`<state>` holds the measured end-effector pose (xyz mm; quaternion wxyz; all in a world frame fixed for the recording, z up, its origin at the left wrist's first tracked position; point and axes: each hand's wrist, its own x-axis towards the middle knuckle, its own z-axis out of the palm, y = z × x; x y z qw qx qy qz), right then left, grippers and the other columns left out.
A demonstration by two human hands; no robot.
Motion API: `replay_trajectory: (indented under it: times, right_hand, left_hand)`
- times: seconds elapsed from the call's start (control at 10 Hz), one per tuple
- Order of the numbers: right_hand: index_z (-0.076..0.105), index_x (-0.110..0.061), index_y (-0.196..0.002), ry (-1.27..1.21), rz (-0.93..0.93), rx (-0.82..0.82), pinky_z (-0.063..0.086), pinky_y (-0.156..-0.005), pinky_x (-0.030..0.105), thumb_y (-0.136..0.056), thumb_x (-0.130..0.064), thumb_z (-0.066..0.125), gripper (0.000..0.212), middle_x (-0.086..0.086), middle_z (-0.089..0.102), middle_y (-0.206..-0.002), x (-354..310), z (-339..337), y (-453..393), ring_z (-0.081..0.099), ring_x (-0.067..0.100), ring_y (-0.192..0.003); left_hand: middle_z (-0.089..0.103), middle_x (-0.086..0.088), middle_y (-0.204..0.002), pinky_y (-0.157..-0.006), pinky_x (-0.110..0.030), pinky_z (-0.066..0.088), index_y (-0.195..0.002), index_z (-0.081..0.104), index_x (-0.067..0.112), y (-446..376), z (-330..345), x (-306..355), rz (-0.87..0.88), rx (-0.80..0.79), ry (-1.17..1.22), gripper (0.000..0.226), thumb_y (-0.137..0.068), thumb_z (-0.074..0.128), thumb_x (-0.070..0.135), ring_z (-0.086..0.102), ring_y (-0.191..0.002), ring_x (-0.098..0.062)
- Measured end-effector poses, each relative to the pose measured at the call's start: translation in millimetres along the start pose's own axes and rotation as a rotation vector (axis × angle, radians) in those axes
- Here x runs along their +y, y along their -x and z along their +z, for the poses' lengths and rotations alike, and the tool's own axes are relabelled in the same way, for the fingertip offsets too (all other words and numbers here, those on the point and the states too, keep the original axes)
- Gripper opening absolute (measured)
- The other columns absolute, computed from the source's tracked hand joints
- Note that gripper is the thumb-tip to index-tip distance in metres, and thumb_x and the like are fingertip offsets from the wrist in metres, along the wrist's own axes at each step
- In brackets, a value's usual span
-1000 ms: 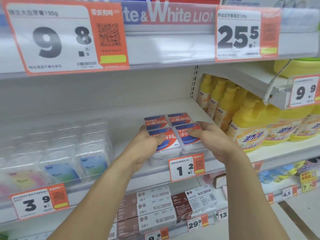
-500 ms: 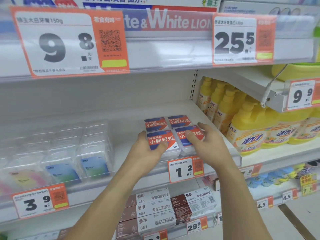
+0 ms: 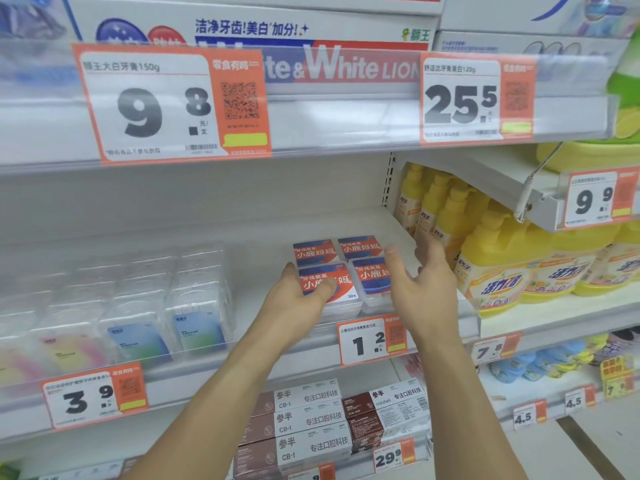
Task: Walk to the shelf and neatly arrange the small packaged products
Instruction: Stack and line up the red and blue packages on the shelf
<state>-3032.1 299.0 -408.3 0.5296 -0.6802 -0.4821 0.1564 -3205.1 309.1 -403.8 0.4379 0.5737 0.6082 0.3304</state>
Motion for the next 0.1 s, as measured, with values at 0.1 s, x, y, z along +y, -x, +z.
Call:
replay_trajectory:
  times: [0.1]
  right_hand:
    - [0.042, -0.022, -0.145, -0.025, -0.043, 0.026, 0.044, -0.107, 0.037, -0.093, -0.050, 0.056, 0.060, -0.003, 0.051, -0.146, -0.9, 0.0, 2.8, 0.049, 0.013, -0.132]
  left_hand:
    - [0.058, 0.010, -0.117, -0.089, -0.031, 0.047, -0.116, 0.037, 0.032, 7.2, -0.8, 4.8, 0.028, 0.013, -0.015, 0.036, -0.091, 0.061, 0.042, 0.058, -0.099, -0.012]
